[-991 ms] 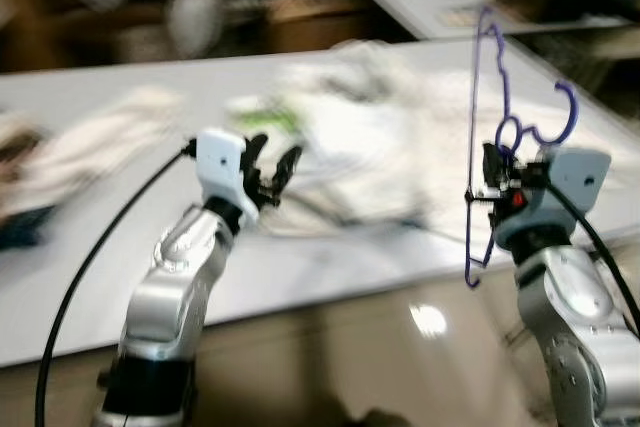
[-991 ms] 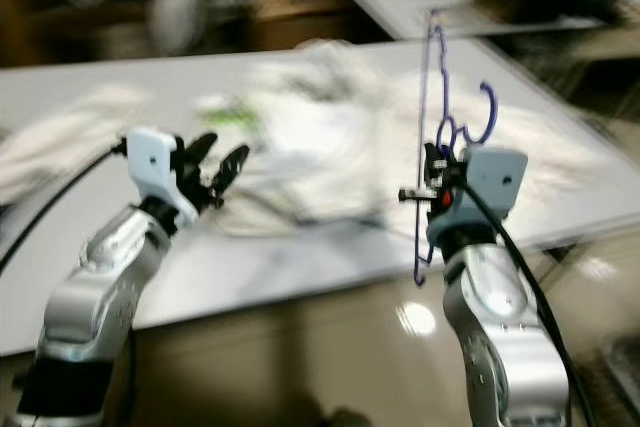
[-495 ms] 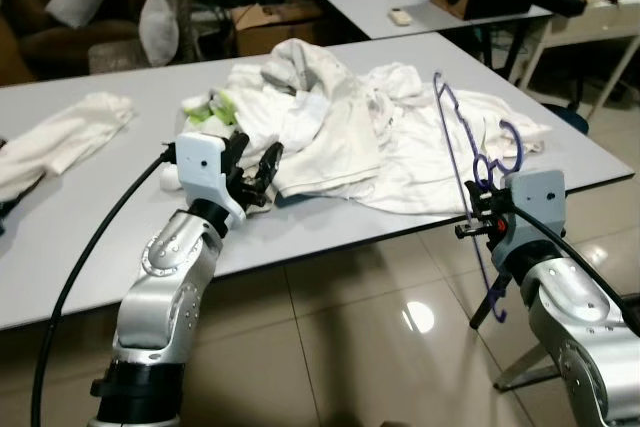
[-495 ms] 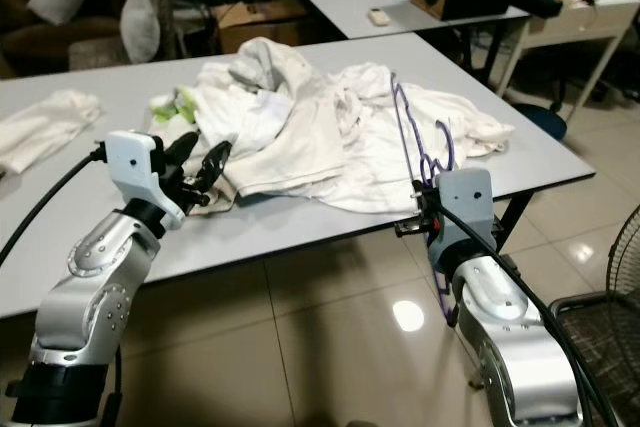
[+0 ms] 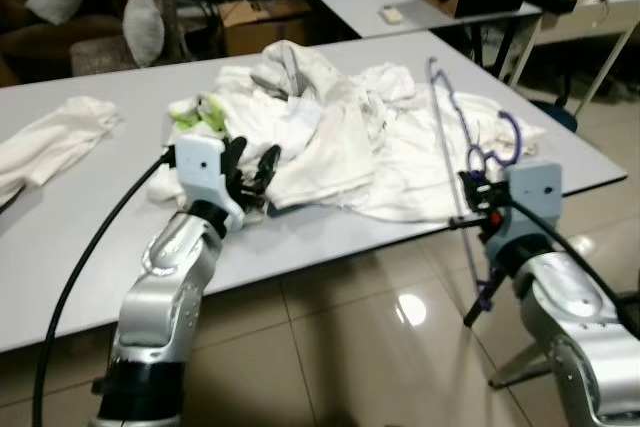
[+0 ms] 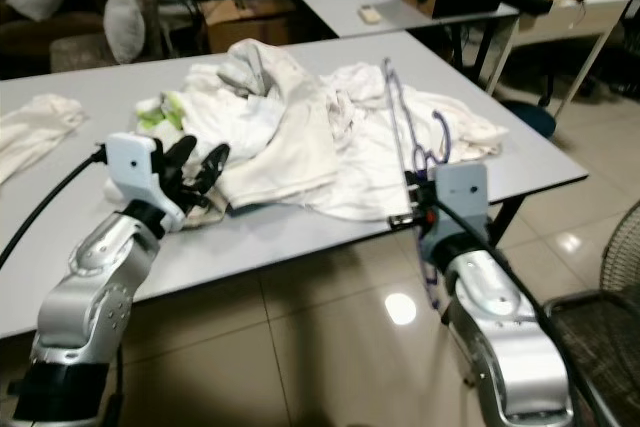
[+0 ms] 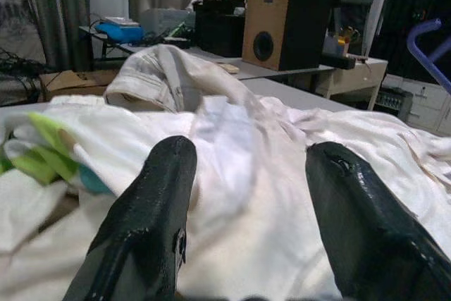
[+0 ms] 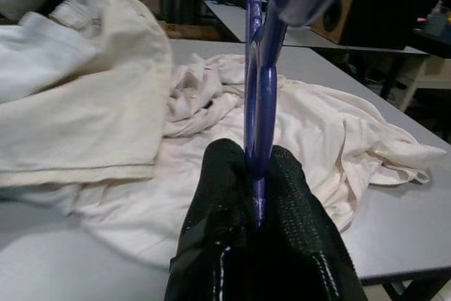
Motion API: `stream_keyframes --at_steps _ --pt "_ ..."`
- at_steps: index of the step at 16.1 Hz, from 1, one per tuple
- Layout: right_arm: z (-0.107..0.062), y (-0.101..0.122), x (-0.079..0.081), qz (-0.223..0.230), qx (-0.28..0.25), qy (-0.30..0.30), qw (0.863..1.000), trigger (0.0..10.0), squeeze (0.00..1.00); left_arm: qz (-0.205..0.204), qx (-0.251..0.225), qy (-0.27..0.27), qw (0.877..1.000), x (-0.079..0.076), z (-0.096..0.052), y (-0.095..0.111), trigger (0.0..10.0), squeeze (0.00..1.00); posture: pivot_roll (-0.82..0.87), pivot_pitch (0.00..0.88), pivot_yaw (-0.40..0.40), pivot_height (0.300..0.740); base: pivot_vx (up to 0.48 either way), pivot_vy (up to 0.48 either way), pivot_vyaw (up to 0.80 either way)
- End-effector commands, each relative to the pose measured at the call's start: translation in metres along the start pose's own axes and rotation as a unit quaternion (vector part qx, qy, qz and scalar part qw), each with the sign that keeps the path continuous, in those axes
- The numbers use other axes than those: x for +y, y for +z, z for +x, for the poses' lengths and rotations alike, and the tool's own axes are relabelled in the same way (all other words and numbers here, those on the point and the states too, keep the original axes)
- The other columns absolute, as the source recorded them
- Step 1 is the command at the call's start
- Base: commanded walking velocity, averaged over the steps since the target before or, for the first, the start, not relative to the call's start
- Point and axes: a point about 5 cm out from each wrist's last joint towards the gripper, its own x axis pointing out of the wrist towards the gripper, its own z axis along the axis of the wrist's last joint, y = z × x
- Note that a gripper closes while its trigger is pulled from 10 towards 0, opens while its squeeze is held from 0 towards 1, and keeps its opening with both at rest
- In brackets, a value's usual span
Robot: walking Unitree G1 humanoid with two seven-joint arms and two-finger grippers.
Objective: Hang hanger
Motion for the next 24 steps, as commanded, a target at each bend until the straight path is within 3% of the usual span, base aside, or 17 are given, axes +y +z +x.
stream_keyframes --at_steps 1,4,9,10,11,12,17,21,22,23,24 --pt "0.001 0.0 0.003 0.002 -0.004 0.008 1.0 10.0 0.0 0.006 0.003 0.01 1.0 0.006 0.001 0.002 10.0 0.0 -0.15 0.0 0.015 0.74 0.341 0.0 0.0" --pt "0.002 0.001 0.004 0.002 -0.006 0.01 1.0 10.0 0.0 0.023 0.002 0.015 1.0 0.009 0.006 0.005 10.0 0.0 -0.15 0.0 0.016 0.74 0.22 0.0 0.0" --pt "0.001 0.001 0.006 0.009 -0.006 0.007 1.0 10.0 0.0 -0.023 0.053 -0.037 0.998 0.002 0.023 -0.011 10.0 0.0 -0.16 0.0 0.022 0.74 0.0 0.0 0.0" --pt "0.0 0.0 0.005 0.01 -0.003 0.004 1.0 10.0 0.0 0.006 0.073 -0.032 0.997 0.005 0.026 -0.018 10.0 0.19 -0.17 0.0 0.032 0.74 0.0 0.0 0.0" --pt "-0.001 -0.001 0.004 0.01 -0.001 -0.001 1.0 10.0 0.0 0.032 0.088 -0.021 0.995 0.01 0.03 -0.022 10.0 0.5 -0.18 0.0 0.038 0.74 0.0 0.0 0.0" --pt "-0.003 -0.002 0.003 0.01 0.0 -0.007 1.0 10.0 0.0 0.042 0.093 -0.013 0.995 0.013 0.032 -0.024 10.0 1.0 -0.19 0.0 0.055 0.74 0.0 0.0 0.0" --pt "-0.018 -0.012 0.004 0.027 0.015 -0.04 0.999 10.0 0.0 0.015 0.073 0.005 0.997 0.018 0.04 -0.032 10.0 1.0 -0.25 0.0 0.094 0.74 0.0 0.0 0.0" --pt "-0.025 -0.027 0.0 0.037 0.032 -0.082 0.995 10.0 0.0 0.072 0.107 0.043 0.991 0.027 0.037 -0.051 10.0 1.0 -0.29 0.0 0.101 0.74 0.0 0.0 0.0" --pt "-0.026 -0.024 -0.001 0.041 0.03 -0.087 0.995 10.0 0.0 0.081 0.116 0.065 0.988 0.032 0.037 -0.054 10.0 0.9 -0.29 0.0 0.089 0.74 0.0 0.0 0.0" --pt "-0.026 -0.024 -0.001 0.04 0.032 -0.083 0.995 10.0 0.0 0.082 0.121 0.072 0.987 0.035 0.037 -0.056 9.9 0.14 -0.28 0.0 0.074 0.74 0.0 0.0 0.0" --pt "-0.025 -0.026 0.0 0.035 0.035 -0.074 0.996 10.0 0.0 0.074 0.121 0.075 0.987 0.035 0.037 -0.058 1.5 0.0 -0.28 0.0 0.066 0.74 0.0 0.0 0.0"
